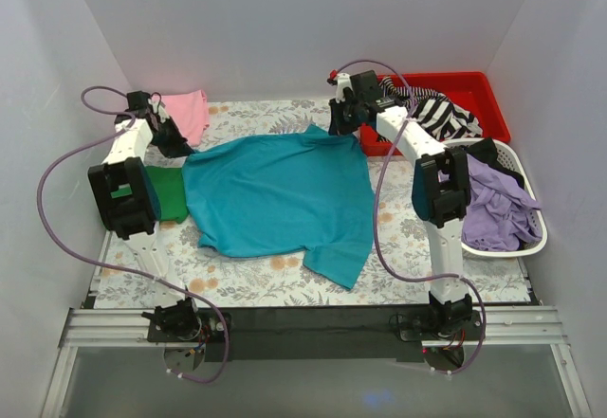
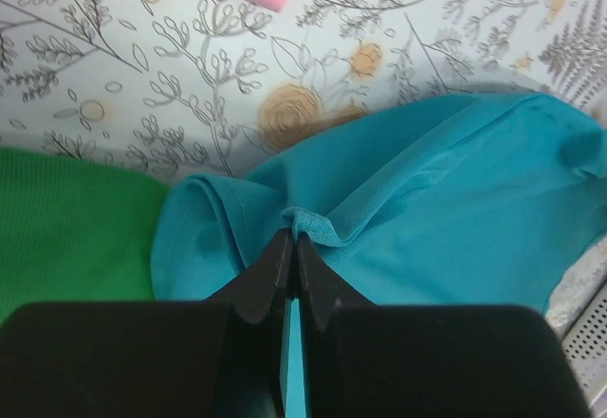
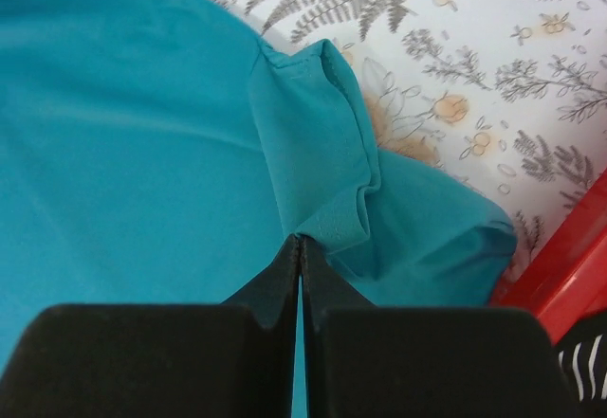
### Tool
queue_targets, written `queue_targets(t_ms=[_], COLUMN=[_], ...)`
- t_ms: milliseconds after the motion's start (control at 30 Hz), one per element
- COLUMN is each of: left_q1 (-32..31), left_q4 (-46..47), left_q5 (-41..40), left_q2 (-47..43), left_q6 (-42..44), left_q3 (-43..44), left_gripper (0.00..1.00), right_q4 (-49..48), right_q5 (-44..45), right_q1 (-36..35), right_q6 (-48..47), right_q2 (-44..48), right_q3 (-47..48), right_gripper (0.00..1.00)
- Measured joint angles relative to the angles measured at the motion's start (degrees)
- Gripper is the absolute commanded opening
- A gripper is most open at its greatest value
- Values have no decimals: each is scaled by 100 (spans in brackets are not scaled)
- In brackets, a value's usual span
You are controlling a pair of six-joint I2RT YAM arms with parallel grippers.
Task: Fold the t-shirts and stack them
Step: Fold the tshirt
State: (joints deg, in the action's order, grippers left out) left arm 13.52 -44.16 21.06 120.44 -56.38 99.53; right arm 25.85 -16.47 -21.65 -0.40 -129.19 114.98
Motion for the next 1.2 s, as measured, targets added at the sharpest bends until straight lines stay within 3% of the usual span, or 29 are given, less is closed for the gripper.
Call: queue_targets(t_ms=[400,700,1067,1100,1133,1200], left_q1=[-66,-63,-63,-63,-63,-63], left_q4=[-39,-343,-444,-444,-433,-437], left_q5=[-188,-1250,-1801,-1797,-1784,-1742], left_q2=[-1145,-1355,-970,-940,-909,-870], left_q6=[28,68,68,68,68,52], left_q3=[-822,-1685,-1386,-1364,-1355,-1355], left_gripper=[0,0,1,7,27,56], right_q4=[-90,-24,-35,-35,-35,-31], right_q5=[162,1126,2288,2343,2378,2406], right_q1=[-323,-319,-319,-319,-321,-321], right_q6=[61,356,664,684,734,778], right_q2=[1528,2009,2006,2006,2006,2006], right_q3=[-1637,-3049,-3195,-3195,-3195,-3195], right_gripper=[1,1,1,14,46,60])
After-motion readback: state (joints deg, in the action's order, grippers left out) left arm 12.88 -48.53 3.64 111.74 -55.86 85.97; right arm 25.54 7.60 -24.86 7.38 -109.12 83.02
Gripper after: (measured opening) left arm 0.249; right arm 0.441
